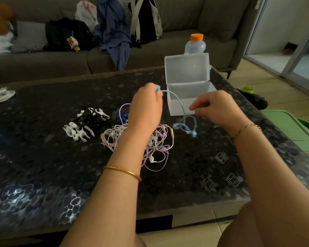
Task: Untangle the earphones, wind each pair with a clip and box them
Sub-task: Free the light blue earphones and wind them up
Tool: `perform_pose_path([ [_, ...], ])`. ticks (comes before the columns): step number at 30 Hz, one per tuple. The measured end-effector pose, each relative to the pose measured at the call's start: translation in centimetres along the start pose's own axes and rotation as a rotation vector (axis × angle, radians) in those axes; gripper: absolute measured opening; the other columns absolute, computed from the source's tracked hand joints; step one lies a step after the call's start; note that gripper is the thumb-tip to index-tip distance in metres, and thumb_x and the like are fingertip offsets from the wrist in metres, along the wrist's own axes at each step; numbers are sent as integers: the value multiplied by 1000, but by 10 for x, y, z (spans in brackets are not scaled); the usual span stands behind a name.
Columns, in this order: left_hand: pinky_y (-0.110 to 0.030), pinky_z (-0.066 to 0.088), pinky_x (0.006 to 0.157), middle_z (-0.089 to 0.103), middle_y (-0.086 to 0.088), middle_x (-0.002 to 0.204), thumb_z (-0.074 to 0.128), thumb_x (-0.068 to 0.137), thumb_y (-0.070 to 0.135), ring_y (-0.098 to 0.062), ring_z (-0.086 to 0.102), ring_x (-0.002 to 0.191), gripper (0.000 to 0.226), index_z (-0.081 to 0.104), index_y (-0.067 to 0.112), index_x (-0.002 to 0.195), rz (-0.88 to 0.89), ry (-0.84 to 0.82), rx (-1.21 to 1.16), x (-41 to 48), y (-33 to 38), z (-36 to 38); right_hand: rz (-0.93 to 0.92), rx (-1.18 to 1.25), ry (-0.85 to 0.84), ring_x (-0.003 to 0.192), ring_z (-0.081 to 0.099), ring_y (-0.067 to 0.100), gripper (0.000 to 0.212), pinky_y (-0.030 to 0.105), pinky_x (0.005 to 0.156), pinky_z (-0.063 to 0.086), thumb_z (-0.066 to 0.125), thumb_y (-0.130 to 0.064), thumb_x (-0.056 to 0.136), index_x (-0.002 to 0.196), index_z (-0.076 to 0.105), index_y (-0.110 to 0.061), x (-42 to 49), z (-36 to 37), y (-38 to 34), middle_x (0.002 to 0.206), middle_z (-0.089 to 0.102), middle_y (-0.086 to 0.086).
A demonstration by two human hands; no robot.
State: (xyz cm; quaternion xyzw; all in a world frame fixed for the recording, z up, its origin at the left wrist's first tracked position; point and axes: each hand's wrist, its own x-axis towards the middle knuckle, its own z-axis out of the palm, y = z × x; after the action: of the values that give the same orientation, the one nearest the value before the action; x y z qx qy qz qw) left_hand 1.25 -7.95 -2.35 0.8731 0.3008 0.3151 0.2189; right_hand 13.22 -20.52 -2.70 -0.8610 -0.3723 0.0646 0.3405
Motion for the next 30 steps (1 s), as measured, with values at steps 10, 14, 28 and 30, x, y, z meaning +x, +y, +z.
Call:
perform_pose_path([
  [10, -15, 33, 56, 57, -3, 89, 42, 101, 21, -8, 47, 69, 22, 59, 6, 105, -30, 138, -262, 2, 2, -2, 319, -289, -92, 98, 59, 27, 22, 43, 93, 49, 55, -7, 91, 111, 65, -11, 10, 17, 19, 108, 63, 11],
  [14, -10, 36, 58, 54, 2, 81, 43, 100, 20, -6, 47, 69, 21, 59, 6, 101, -4, 83, -267, 0, 8, -1, 200, 101, 268, 97, 58, 22, 23, 37, 86, 52, 43, -2, 92, 99, 62, -13, 9, 21, -2, 105, 62, 6],
  [28, -27, 40, 63, 56, 4, 76, 42, 100, 17, -9, 52, 69, 19, 60, 12, 96, -25, -372, -271, -3, 6, 2, -135, 556, 76, 54, 47, -2, 25, 16, 52, 43, 43, -17, 99, 79, 56, -10, 0, 20, -31, 67, 48, -8],
  [30, -22, 40, 58, 56, 4, 73, 40, 101, 14, -6, 50, 64, 24, 61, 13, 90, -46, -475, -399, -5, 9, 1, -100, 516, 121, 57, 44, 0, 24, 12, 51, 36, 42, -17, 99, 82, 55, -7, 2, 22, -29, 67, 47, -8],
])
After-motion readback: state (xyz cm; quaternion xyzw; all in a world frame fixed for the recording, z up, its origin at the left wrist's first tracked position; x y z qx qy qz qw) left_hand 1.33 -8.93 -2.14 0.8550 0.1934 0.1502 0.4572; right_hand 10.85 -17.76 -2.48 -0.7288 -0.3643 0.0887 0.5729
